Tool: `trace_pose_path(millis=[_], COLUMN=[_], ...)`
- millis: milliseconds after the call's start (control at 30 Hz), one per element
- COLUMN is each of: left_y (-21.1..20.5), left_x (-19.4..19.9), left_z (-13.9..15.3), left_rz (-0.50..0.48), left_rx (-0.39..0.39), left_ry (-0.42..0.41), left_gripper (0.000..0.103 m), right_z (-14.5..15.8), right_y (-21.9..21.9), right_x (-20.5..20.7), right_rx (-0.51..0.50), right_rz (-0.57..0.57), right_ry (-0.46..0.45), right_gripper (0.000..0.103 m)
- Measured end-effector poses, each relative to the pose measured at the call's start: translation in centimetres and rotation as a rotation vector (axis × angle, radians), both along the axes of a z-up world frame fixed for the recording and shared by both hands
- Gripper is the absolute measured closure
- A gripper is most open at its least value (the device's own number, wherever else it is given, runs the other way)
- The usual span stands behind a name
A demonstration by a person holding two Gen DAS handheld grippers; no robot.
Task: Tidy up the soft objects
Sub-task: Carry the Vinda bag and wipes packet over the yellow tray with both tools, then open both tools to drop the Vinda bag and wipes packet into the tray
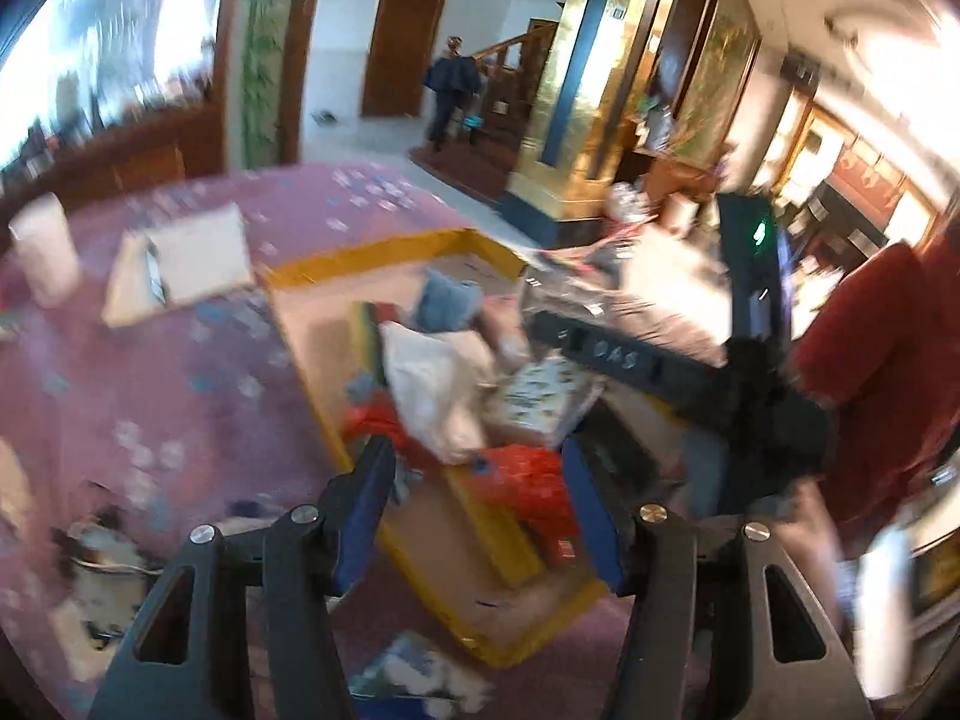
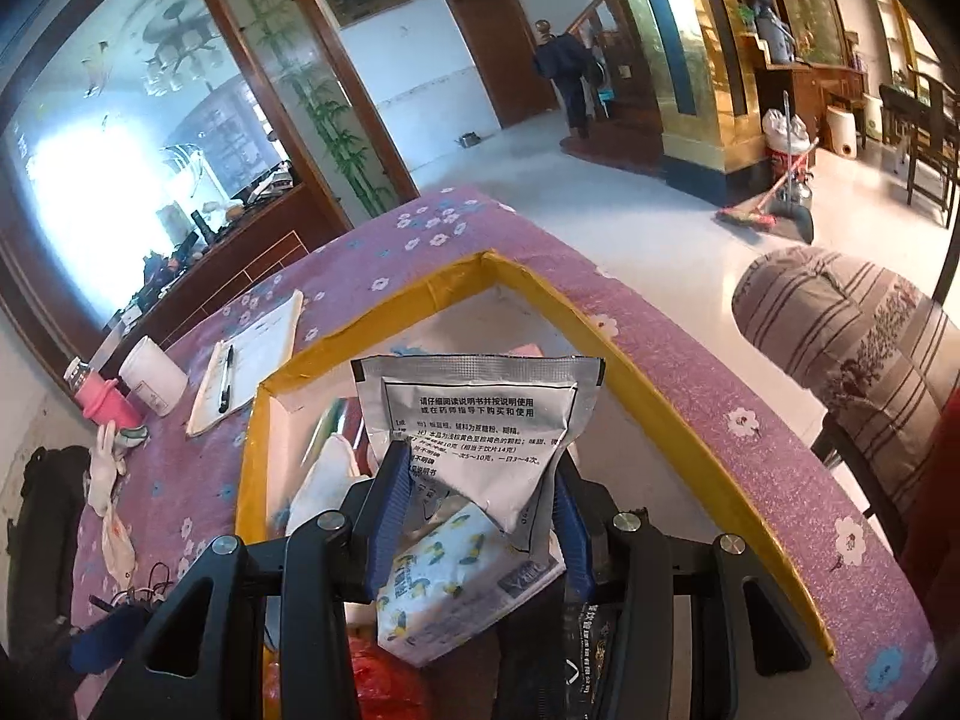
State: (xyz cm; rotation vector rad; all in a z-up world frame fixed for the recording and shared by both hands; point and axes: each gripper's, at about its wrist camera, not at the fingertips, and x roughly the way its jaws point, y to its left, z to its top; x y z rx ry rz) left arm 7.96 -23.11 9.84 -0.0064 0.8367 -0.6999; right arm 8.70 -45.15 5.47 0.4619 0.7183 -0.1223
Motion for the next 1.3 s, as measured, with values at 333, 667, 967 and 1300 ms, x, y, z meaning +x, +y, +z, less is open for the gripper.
trace_pose_path(millis=[333,667,967,1300], left_y=[3.1,2.8,2.1,3.4], left_x=[-1.3,0.9,2.0,1.7], left_z=[0.0,-4.5,-7.2,-5.5], left_rz=[0.014,0.015,0.031,0.074], left_rx=[0.219,0.37,0.483,0.39], left_ry=[-0.056,-0.009,-0.08,-0.046], left_gripper=[0.007,0.007,0.012,0.062], right_z=[0.3,0.4,0.9,1.2], right_y=[0.8,1.4,2.3,2.7], right_x=[0.1,0.1,-0.1,-0.2], right_rx=[0.0,0.008,-0.002,-0.008], right_rz=[0.028,0.052,0.079,0.089], right_ry=[-0.006,-0.013,-0.037,-0.053], right_gripper=[0.055,0.055,0.055,0.055])
